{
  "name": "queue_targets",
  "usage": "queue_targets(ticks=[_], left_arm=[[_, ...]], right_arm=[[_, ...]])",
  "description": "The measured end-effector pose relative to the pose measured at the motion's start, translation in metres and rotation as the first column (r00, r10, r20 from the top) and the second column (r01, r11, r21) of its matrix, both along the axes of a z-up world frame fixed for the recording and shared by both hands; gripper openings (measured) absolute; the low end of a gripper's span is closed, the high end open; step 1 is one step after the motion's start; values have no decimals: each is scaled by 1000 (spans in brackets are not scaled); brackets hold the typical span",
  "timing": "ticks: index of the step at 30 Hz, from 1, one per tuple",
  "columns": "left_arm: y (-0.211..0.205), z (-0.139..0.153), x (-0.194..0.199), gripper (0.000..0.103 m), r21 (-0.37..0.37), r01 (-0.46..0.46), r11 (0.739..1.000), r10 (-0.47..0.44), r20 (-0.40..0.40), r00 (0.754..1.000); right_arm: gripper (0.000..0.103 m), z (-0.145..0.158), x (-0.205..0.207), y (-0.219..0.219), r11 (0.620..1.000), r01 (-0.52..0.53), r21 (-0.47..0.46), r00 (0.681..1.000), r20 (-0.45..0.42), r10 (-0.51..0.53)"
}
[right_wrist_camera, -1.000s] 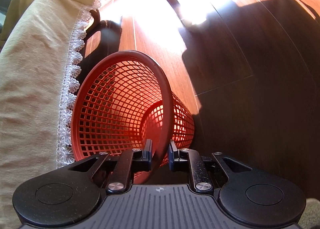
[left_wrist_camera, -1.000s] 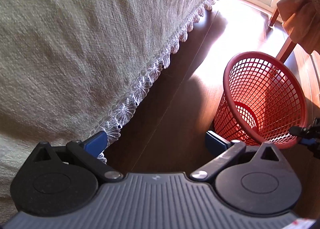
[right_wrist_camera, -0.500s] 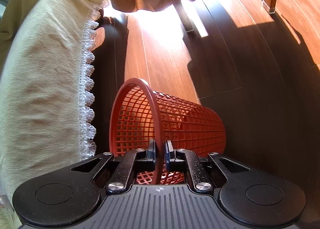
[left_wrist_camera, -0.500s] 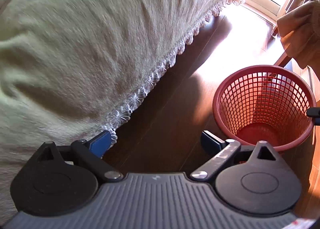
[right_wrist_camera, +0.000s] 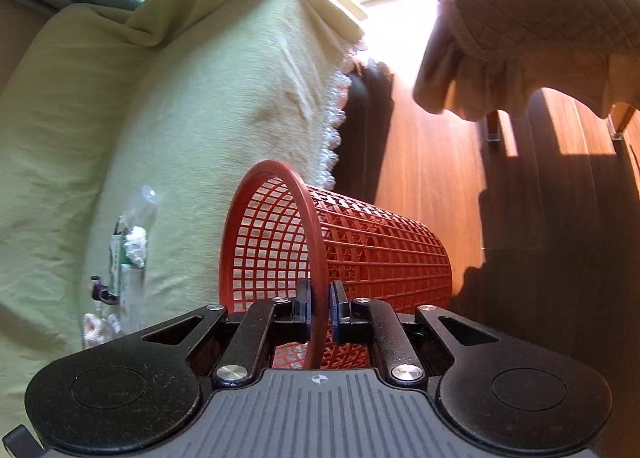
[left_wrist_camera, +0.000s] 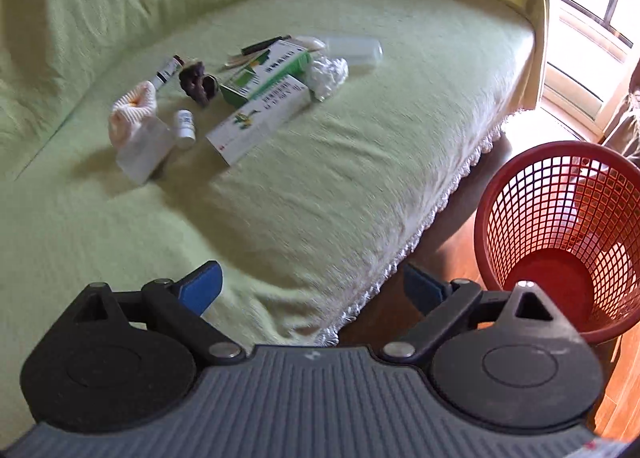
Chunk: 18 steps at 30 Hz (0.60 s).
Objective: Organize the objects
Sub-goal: 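Carry the wastebasket with the right tool while the left tool approaches the sofa items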
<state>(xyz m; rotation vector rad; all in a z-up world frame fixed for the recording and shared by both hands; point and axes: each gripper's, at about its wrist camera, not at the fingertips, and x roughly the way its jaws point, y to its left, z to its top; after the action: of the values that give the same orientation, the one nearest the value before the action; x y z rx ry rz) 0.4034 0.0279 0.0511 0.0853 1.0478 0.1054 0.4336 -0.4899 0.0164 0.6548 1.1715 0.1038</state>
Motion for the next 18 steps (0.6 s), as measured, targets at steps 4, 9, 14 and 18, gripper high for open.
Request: queue_targets(ticks=[4, 9, 14, 18], left_arm=[[32, 3, 25, 94, 14, 34, 999, -34, 4, 999], [74, -3, 67, 90, 27, 133, 991, -133, -23, 991], [99, -6, 113, 83, 13, 251, 968, -250, -55, 967], [104, -13, 143, 83, -13, 351, 936, -351, -69, 934]], right_arm=[[5, -9, 26, 39, 1000, -23, 2, 1000, 14, 23], [5, -21, 53, 78, 999, -40, -20, 999, 13, 41], [5, -17, 64, 86, 994, -43, -97, 998, 46, 47], [5, -7, 64, 89, 995, -32, -93, 998, 54, 37]])
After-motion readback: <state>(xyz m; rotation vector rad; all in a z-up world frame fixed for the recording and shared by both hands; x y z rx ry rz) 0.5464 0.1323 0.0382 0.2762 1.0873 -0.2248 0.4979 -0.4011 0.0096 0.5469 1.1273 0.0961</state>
